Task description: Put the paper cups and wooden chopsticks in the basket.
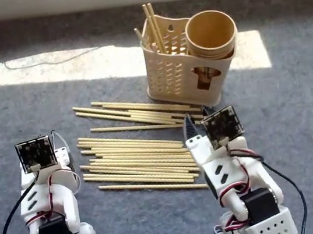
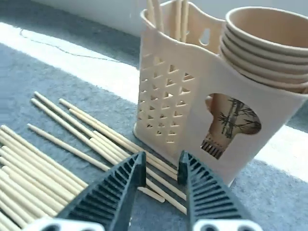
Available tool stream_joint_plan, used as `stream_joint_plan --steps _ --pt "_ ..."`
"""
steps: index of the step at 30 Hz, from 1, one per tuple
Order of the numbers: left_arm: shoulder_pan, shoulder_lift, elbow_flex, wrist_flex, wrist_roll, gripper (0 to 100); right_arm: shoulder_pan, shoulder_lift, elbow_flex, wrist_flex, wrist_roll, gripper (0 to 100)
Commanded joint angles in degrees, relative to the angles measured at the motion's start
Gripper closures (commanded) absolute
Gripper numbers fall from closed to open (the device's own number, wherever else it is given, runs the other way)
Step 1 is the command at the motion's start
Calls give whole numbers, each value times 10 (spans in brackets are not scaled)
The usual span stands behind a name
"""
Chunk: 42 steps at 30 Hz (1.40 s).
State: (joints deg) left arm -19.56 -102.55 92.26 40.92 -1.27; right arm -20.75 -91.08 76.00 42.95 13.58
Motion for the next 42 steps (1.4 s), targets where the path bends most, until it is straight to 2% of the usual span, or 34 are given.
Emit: stream_joint_plan --steps 1,18,24,42 --pt "-15 -15 -3 2 2 888 -42 -2 -30 22 22 882" --pt "-17 -14 0 1 2 888 -193 11 -34 91 54 883" --pt "-17 -14 0 1 2 888 -202 175 -72 87 54 883" --pt "-17 -14 1 0 1 888 -364 525 -134 23 55 883"
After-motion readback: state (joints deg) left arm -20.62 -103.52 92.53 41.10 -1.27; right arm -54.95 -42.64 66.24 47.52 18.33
